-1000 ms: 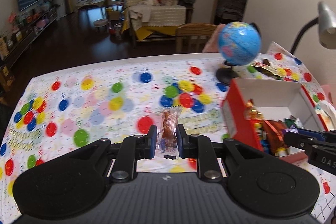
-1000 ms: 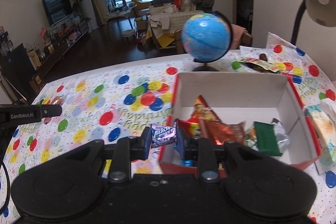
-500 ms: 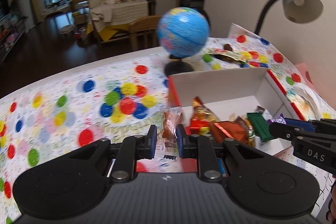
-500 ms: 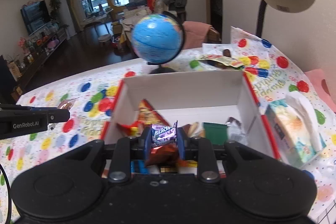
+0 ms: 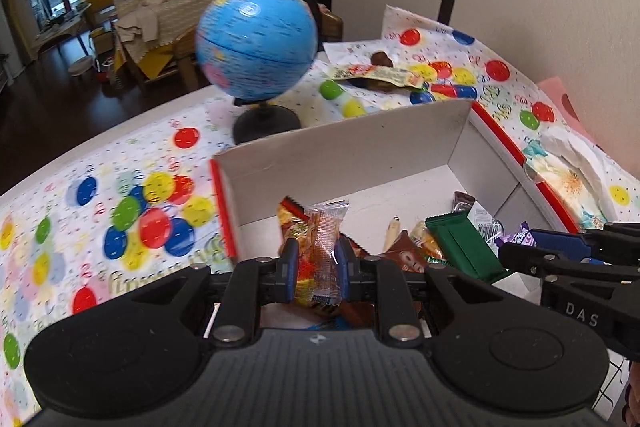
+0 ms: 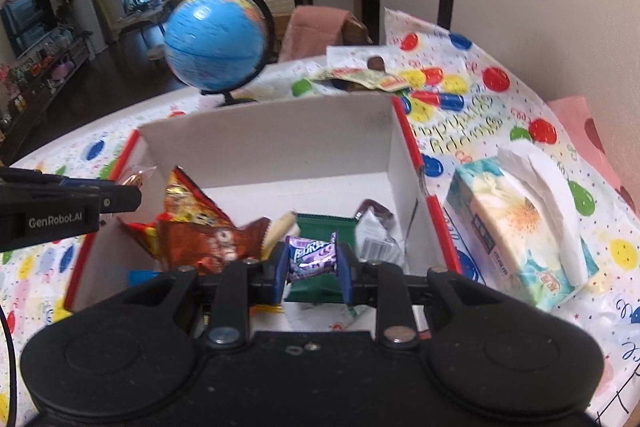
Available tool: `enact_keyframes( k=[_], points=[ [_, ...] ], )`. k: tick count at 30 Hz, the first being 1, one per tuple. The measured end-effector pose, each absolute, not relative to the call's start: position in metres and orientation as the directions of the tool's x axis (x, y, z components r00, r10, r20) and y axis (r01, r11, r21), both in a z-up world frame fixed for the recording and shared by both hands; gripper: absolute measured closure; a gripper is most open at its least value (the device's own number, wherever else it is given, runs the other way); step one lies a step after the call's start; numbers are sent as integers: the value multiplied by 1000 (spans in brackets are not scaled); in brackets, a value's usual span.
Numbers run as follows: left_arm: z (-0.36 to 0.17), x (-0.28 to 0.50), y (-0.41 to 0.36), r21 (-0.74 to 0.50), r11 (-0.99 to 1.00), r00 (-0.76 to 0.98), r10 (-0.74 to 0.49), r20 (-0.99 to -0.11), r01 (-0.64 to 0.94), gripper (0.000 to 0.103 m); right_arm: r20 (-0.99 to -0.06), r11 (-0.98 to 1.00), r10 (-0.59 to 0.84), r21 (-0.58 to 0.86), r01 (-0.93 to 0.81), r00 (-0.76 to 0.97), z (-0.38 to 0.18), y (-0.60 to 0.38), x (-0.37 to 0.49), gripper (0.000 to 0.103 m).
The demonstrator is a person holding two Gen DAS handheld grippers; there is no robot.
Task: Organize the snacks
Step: 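Lower both packets into the box and open both tools, then raise both tools away from the box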
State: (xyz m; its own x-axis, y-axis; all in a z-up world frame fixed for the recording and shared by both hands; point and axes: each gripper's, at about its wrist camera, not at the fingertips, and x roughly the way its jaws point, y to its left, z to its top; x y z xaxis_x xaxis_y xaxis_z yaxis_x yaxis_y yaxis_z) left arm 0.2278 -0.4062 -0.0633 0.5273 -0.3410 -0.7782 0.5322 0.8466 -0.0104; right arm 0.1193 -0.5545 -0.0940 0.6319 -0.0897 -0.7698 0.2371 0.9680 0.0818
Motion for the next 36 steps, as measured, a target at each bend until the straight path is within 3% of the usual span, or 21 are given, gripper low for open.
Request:
enact_keyframes(
  k=[21, 24, 26, 30, 36],
  points=[
    [-94, 240, -419, 0, 820, 450, -314, -836, 573, 81, -821, 972, -56, 86, 219, 568, -125, -550, 140, 71],
    [-91, 238, -417, 1, 824, 454, -311, -835, 567, 66, -819, 972, -58, 83, 218, 571, -123, -548, 137, 61],
    [-88, 235, -414, -8, 824, 459, -324, -827, 567, 33, -817, 972, -56, 86, 216, 575, -122, -548, 135, 57],
    [-81, 229, -410, -11, 826, 473, -334, -815, 564, 31, -805, 973, -54, 90, 212, 591, -115, -546, 129, 39],
    [-70, 220, -401, -17, 833, 489, -341, -803, 553, 31, -779, 972, -55, 102, 213, 625, -101, -543, 119, 26]
  ],
)
